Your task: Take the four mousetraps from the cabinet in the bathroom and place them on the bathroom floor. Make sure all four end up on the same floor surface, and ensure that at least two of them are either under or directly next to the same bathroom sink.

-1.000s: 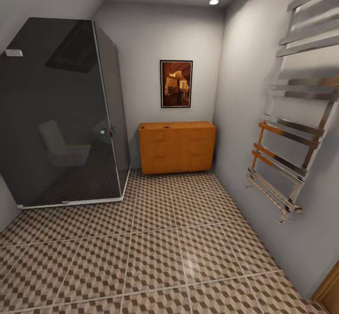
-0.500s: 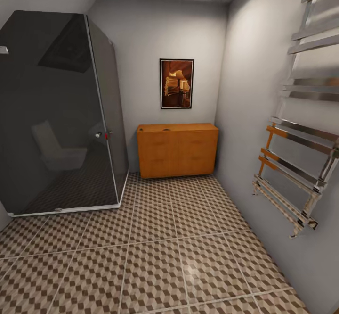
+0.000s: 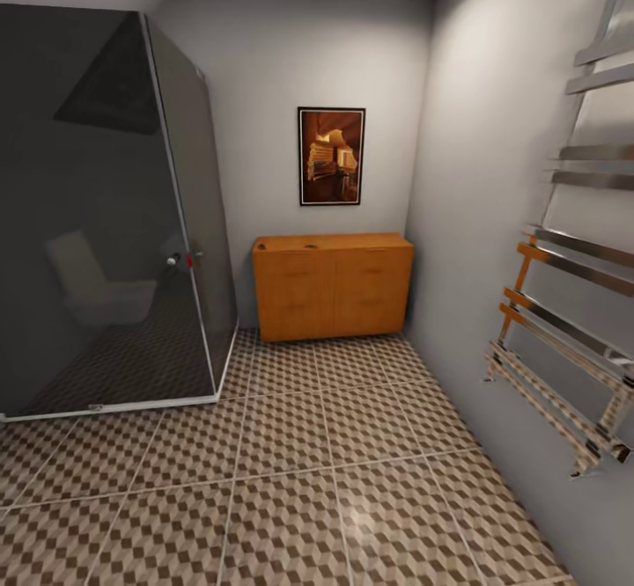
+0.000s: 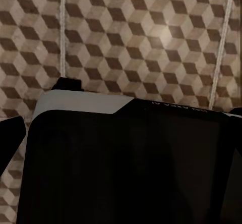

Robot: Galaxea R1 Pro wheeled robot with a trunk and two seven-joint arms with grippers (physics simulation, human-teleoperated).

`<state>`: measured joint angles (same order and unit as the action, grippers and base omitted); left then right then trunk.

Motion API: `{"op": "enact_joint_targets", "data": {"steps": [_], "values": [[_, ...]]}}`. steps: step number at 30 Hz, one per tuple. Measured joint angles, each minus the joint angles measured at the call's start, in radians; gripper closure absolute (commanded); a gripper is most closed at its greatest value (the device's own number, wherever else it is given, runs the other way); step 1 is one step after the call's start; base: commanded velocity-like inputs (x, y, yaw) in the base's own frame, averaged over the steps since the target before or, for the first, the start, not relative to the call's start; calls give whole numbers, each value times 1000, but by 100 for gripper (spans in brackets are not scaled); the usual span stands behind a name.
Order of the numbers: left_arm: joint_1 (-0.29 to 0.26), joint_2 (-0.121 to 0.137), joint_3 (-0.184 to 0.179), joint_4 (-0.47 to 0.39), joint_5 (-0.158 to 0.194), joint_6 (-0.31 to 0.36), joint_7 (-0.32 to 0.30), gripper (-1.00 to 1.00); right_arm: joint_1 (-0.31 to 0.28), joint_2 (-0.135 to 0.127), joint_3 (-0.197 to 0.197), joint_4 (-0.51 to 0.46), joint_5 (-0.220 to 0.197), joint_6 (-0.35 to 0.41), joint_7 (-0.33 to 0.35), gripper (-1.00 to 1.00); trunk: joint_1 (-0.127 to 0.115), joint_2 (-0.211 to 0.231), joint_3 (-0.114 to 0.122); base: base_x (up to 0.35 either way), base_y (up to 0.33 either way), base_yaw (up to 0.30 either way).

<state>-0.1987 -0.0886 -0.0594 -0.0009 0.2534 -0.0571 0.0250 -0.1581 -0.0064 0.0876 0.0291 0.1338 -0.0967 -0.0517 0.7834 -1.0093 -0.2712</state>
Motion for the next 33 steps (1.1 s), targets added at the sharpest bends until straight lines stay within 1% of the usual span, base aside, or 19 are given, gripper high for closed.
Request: {"op": "enact_joint_targets", "data": {"steps": [33], "values": [[0,0,0,0,0,-1,0,-100,0,0,-1,0,-6,-2,-1,-100,0,0,0,320,0,0]]}}
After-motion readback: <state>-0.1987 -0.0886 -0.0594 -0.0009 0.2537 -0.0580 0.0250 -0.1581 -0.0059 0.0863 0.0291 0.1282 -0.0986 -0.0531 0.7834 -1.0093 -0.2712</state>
